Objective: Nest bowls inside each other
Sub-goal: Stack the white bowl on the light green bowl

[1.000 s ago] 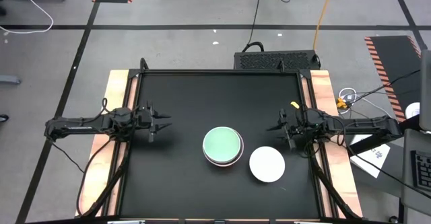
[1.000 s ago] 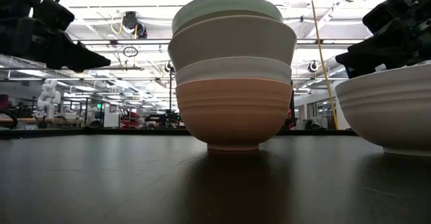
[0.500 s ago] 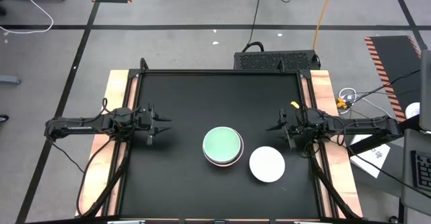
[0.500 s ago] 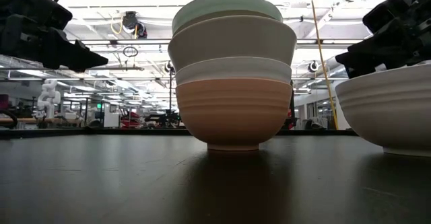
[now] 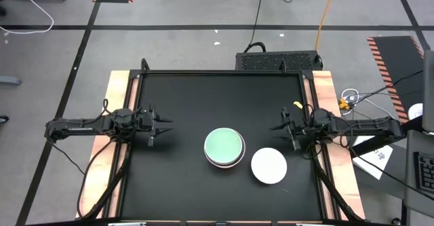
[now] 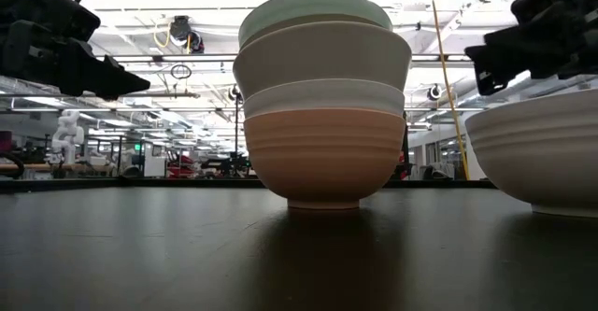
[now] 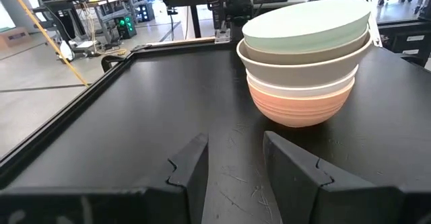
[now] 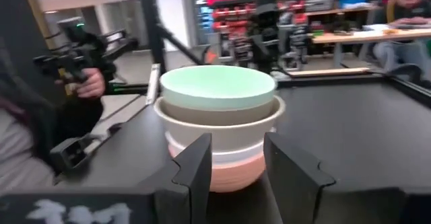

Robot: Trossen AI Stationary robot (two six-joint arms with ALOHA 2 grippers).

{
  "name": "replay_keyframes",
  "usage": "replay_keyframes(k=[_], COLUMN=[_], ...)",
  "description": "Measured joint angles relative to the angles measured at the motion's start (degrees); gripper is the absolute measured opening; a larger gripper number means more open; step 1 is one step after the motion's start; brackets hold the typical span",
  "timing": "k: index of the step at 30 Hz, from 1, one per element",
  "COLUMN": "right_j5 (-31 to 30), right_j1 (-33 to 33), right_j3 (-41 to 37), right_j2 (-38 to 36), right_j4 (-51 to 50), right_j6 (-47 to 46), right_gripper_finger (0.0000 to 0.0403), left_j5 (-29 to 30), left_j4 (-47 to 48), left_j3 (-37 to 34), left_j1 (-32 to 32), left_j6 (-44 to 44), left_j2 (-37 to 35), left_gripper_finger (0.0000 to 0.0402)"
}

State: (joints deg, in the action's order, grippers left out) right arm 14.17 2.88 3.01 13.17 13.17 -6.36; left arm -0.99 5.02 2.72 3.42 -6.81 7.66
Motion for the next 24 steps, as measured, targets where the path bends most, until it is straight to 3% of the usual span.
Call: replay_keyframes(k=[4,24], right_j5=[2.5,2.5], right_j1=[0.0,-3.7], right_j3=[0.0,7.3], right_j2=[0.0,4.9], right_j4=[0.3,-2.8], right_j6=[0.0,1.2], right_gripper_finger=[0.0125,0.0125], left_j5=[0.0,0.1], left_j4=[0.0,-0.1], left_j3=[0.0,0.0], left_j1=[0.0,0.0], left_j6=[0.0,1.4], left_j2=[0.0,0.0], left_gripper_finger=[0.0145,0.0145])
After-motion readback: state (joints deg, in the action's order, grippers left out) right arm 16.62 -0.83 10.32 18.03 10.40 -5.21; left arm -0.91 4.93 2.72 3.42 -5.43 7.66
